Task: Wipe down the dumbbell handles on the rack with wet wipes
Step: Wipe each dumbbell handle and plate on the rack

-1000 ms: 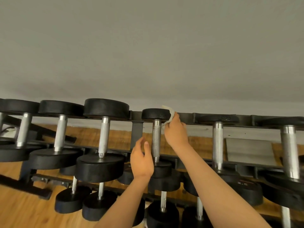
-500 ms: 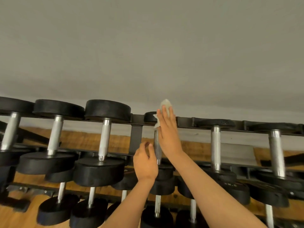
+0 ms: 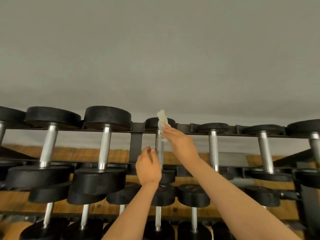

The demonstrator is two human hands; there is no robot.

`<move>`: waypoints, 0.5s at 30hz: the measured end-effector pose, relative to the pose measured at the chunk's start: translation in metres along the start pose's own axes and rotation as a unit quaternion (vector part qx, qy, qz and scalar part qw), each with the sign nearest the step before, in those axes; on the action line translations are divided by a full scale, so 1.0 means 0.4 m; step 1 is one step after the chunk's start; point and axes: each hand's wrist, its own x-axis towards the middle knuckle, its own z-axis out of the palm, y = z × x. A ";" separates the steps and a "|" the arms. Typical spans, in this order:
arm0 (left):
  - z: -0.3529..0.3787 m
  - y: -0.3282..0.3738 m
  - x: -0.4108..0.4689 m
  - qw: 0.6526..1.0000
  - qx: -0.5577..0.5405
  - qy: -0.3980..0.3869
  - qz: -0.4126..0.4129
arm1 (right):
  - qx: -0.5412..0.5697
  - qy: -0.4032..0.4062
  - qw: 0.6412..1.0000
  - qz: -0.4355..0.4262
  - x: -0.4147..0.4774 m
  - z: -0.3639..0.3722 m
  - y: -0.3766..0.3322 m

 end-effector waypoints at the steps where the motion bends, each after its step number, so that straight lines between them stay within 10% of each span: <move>1: 0.001 -0.001 0.000 1.000 0.001 0.002 0.007 | 0.010 0.003 1.000 0.013 -0.022 -0.009 0.009; 10: 0.046 0.070 -0.063 0.983 0.119 0.089 0.105 | 0.052 0.115 0.988 0.090 -0.178 -0.241 0.170; 15: 0.227 0.211 -0.179 0.992 0.039 -0.031 0.114 | 0.031 0.094 0.987 0.123 -0.197 -0.285 0.261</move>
